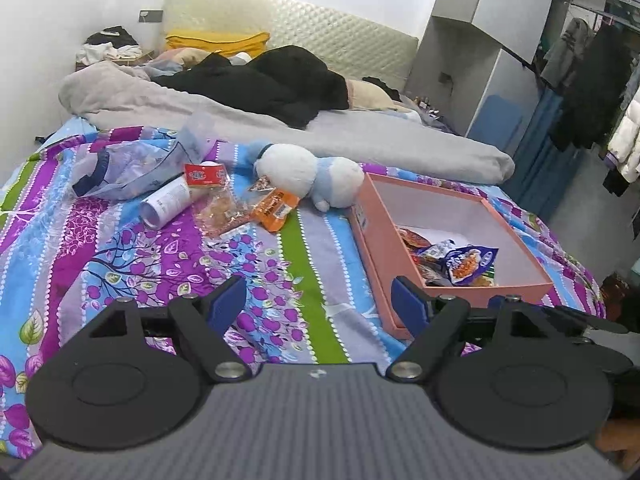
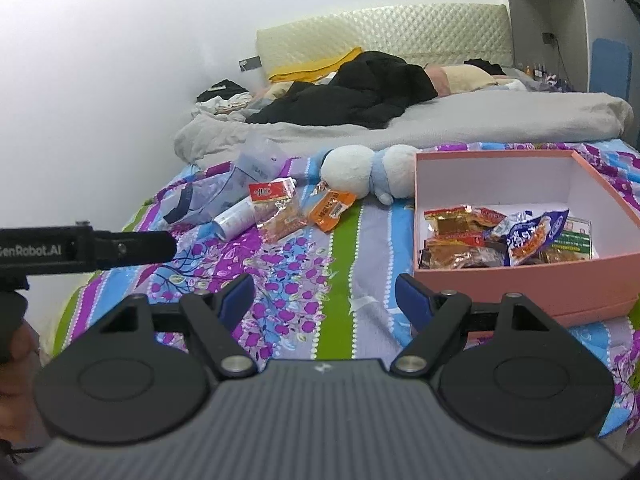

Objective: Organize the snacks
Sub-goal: 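Withdraw both open tools from the box toward the remaining snacks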

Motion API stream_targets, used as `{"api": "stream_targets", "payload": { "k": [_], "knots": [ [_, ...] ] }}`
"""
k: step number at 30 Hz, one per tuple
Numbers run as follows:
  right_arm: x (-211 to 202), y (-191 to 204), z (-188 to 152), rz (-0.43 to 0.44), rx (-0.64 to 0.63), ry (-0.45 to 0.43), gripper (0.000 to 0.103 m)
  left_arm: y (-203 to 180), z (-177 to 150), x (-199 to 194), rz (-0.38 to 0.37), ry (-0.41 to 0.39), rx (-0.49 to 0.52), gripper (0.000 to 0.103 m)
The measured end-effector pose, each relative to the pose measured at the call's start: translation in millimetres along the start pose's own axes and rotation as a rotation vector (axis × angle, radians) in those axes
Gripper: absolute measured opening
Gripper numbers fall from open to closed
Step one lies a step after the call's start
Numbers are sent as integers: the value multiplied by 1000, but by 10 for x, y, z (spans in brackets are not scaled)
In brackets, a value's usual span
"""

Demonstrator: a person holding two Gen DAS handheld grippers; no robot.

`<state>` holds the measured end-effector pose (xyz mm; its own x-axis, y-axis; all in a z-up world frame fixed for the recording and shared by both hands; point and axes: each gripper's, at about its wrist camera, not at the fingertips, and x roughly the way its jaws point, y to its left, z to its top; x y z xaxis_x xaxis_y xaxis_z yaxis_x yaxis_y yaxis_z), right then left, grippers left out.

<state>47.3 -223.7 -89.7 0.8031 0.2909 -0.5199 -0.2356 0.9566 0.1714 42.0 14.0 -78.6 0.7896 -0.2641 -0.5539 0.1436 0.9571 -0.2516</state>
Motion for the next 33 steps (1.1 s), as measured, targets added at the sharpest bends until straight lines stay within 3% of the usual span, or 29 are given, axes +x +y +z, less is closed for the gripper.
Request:
{"api": "stream_targets", "payload": {
  "k": [17,33],
  "knots": [
    [581,26,95,-12,-3,40,79,521,171,521,67,17,-58,83],
    [1677,-2,215,-5,-18,81,79,1207,235,1841,108,84,-150,83]
  ]
}}
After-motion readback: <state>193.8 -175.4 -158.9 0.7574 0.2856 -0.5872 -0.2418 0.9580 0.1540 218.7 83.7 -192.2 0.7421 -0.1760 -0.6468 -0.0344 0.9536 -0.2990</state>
